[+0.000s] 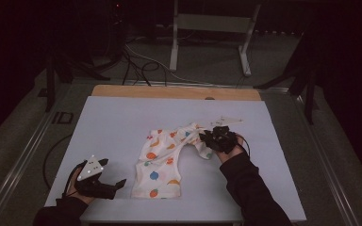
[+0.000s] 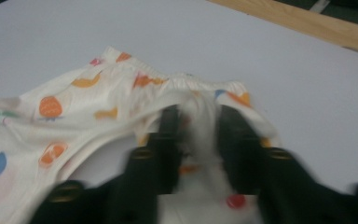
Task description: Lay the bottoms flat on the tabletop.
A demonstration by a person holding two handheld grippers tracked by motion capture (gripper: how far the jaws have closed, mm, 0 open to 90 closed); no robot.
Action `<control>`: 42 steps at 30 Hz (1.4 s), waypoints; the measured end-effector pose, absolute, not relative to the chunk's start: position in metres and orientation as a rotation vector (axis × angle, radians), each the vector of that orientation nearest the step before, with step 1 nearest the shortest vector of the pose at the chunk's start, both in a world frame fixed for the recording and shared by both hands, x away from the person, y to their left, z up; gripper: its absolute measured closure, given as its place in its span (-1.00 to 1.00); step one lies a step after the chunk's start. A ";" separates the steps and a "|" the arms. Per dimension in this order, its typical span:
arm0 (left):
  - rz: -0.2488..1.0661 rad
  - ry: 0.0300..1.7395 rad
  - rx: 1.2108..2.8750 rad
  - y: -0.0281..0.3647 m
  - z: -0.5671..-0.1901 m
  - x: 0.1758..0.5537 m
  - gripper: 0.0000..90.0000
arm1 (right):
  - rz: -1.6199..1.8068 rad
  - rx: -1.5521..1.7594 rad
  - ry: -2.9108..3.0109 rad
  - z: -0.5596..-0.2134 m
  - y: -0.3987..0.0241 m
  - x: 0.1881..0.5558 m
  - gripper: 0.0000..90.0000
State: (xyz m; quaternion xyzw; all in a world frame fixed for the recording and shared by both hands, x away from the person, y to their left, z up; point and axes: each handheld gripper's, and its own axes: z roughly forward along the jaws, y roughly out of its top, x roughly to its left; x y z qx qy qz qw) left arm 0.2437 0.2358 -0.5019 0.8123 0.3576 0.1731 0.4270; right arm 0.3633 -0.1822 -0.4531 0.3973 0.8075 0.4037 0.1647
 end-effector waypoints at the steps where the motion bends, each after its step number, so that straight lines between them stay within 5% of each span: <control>1: 0.431 0.893 2.029 0.236 -0.502 0.244 -0.99 | 1.146 1.138 2.300 -0.455 -0.181 0.367 0.40; 9: 0.431 0.896 2.024 0.237 -0.501 0.243 -0.99 | 1.140 1.130 2.281 -0.459 -0.192 0.360 0.21; 24: 0.434 0.885 2.023 0.236 -0.500 0.243 -0.99 | 0.910 1.281 2.341 -0.508 -0.220 0.344 0.30; 29: 0.433 0.880 2.022 0.236 -0.500 0.243 -0.99 | 0.884 1.253 2.383 -0.514 -0.213 0.341 0.42; 34: 0.432 0.879 2.023 0.235 -0.500 0.243 -0.99 | 0.895 1.259 2.386 -0.513 -0.209 0.340 0.95; 42: 0.432 0.878 2.015 0.236 -0.499 0.243 -0.99 | 1.021 1.259 2.269 -0.483 -0.227 0.321 0.98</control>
